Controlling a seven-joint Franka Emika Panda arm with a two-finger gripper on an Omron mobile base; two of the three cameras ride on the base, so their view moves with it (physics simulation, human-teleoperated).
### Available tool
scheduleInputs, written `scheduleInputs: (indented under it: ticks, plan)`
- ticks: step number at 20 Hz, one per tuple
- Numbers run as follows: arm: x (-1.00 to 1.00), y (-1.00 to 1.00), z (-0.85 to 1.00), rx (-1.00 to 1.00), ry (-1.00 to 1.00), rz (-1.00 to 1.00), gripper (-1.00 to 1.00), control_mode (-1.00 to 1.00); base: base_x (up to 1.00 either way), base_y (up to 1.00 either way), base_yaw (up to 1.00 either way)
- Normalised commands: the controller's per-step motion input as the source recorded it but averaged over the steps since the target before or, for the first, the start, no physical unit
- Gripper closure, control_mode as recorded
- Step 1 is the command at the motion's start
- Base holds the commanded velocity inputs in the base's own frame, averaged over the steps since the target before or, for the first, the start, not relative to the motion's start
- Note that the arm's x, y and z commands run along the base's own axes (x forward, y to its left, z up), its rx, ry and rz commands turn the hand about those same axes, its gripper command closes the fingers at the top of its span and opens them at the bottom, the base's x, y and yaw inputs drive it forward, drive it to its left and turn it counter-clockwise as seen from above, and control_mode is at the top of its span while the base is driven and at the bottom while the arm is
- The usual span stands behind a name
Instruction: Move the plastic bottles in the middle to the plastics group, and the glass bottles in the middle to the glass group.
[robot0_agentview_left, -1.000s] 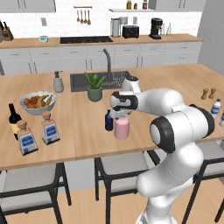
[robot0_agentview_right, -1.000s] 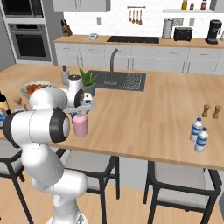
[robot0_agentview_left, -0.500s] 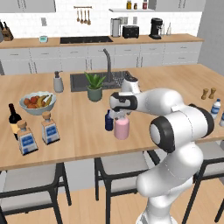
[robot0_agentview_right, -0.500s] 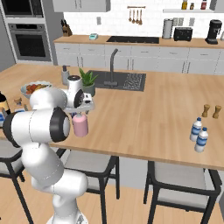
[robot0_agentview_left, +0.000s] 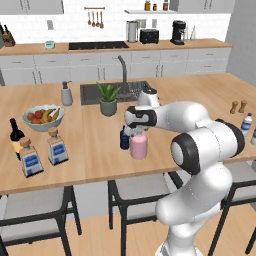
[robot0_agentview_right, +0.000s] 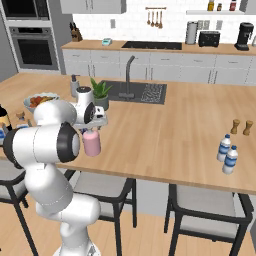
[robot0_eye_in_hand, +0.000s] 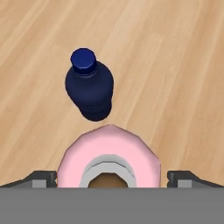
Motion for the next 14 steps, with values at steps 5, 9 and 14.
scheduleInputs:
  ticks: [5, 9, 14]
  plan:
    - [0.0, 0.0, -0.09, 0.0, 0.0, 0.0, 1.0, -1.0, 0.0, 0.0, 0.0]
    - [0.0, 0.0, 0.0, 0.0, 0.0, 0.0, 1.0, -1.0, 0.0, 0.0, 0.0]
    - [0.0, 0.0, 0.0, 0.0, 0.0, 0.0, 1.0, -1.0, 0.0, 0.0, 0.0]
